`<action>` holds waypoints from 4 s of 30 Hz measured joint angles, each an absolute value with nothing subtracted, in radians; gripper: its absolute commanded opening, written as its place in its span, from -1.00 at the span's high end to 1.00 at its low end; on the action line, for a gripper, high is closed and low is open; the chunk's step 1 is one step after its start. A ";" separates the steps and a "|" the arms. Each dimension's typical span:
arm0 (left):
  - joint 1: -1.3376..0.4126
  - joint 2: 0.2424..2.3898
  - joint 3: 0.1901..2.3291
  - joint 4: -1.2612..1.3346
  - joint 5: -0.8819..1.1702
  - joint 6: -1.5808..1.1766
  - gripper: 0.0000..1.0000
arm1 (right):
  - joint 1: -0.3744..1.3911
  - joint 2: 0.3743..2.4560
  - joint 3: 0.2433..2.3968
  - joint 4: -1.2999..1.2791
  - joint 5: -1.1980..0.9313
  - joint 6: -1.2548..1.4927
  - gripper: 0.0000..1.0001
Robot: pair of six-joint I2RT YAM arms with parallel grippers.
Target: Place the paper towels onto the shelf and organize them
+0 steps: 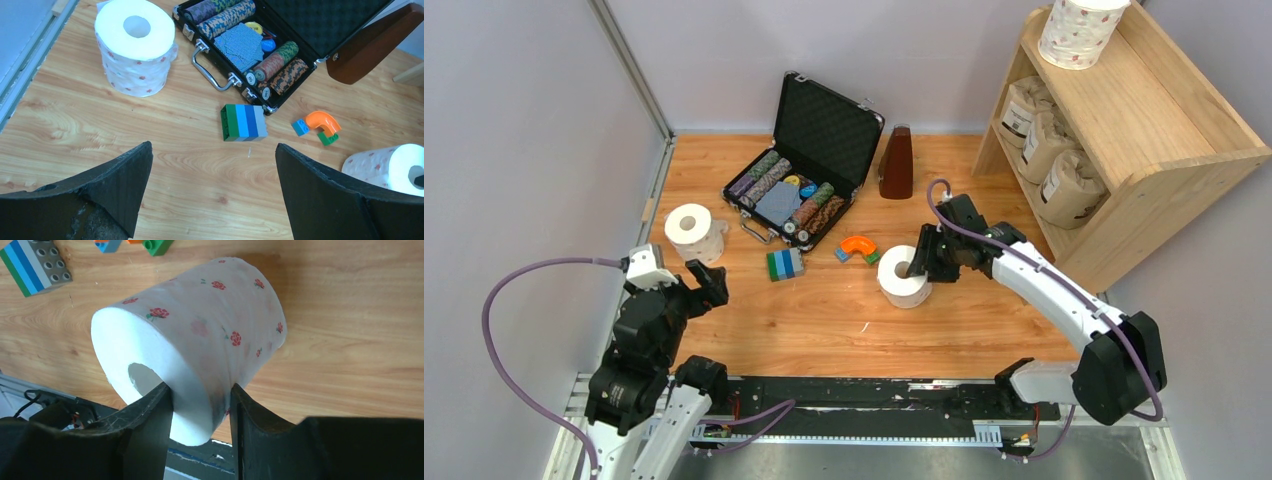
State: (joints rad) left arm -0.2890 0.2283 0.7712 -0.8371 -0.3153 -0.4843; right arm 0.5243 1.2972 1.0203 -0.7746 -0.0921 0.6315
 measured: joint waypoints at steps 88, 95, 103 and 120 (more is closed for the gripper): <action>-0.272 0.169 0.770 -0.846 -0.342 -0.488 -1.00 | 0.857 1.571 1.539 -1.073 0.263 0.076 0.53; -0.272 0.169 0.764 -0.841 -0.335 -0.485 -1.00 | 0.847 1.524 1.805 -1.145 0.450 0.046 0.54; -0.268 0.169 0.764 -0.839 -0.323 -0.484 -1.00 | 0.786 1.477 2.045 -1.131 0.631 -0.094 0.44; -0.268 0.169 0.764 -0.833 -0.320 -0.484 -1.00 | 0.490 1.389 2.172 -0.797 0.707 -0.424 0.28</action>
State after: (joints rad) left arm -0.2676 0.1692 0.7635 -0.8333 -0.3199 -0.4843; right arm 0.4900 1.3891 2.1723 -0.7967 0.7067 -0.4240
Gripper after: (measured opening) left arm 0.999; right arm 0.360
